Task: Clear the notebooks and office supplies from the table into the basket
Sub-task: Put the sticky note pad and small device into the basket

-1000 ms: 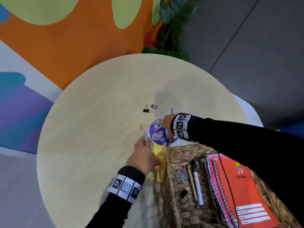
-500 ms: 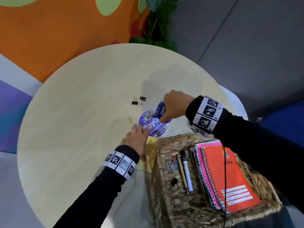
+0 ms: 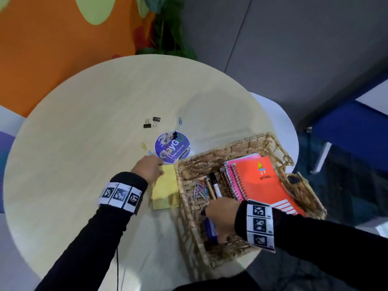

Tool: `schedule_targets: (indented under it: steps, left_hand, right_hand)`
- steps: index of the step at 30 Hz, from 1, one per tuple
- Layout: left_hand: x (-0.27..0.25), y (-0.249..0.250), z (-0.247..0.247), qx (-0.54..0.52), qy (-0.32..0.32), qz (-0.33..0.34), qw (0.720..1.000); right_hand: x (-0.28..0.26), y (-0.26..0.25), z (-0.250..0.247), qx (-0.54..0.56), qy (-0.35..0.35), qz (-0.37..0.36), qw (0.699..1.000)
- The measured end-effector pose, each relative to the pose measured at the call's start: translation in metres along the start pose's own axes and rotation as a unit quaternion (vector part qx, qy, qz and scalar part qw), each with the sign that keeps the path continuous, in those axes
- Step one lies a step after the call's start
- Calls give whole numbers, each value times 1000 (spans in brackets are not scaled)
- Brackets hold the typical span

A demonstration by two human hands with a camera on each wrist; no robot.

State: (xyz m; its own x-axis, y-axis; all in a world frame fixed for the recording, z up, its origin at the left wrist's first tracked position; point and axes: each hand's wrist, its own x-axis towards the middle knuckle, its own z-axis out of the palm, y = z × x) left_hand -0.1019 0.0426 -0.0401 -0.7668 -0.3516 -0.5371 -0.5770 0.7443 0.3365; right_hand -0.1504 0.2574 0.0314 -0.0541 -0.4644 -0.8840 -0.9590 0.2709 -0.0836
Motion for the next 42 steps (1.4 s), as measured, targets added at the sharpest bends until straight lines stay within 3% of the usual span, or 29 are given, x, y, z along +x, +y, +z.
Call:
schedule_targets:
  steps: [5, 8, 10, 12, 13, 15, 17, 21, 24, 28, 33, 42]
  left_hand:
    - [-54, -7, -37, -124, 113, -21, 986]
    - [-89, -6, -55, -132, 181, -6, 975]
    - [-111, -1, -65, -129, 229, 8, 965]
    - [-129, 8, -71, -147, 263, 28, 953]
    - [-136, 15, -72, -160, 272, 47, 948]
    - [-142, 34, -71, -184, 274, 93, 939]
    - [-137, 57, -65, -226, 253, 137, 931]
    - [-116, 96, -43, -295, 209, 189, 913]
    - [-103, 104, -28, -300, 188, 165, 920]
    - [-86, 82, -13, -218, 218, 124, 943]
    - [-78, 40, 0, -212, 251, 45, 944]
    - [-65, -24, 17, -200, 234, -72, 949]
  right_hand:
    - [19, -13, 11, -48, -30, -13, 998]
    - [16, -13, 6, -31, -39, -7, 999]
    - [0, -6, -3, 25, 0, 6, 1000]
    - [-24, 8, -14, 129, 100, 19, 986]
    - [-38, 16, -19, 201, 165, 19, 965]
    - [-68, 26, -25, 351, 289, -4, 891]
    - [-90, 30, -26, 419, 379, -36, 824]
    - [-100, 40, -8, 377, 490, -13, 786]
    - [-92, 53, 13, 333, 484, 97, 803]
    - [-61, 61, 35, 250, 353, 249, 866]
    - [-21, 59, 36, 251, 292, 272, 882]
    - [-5, 68, 28, 266, 232, 242, 904]
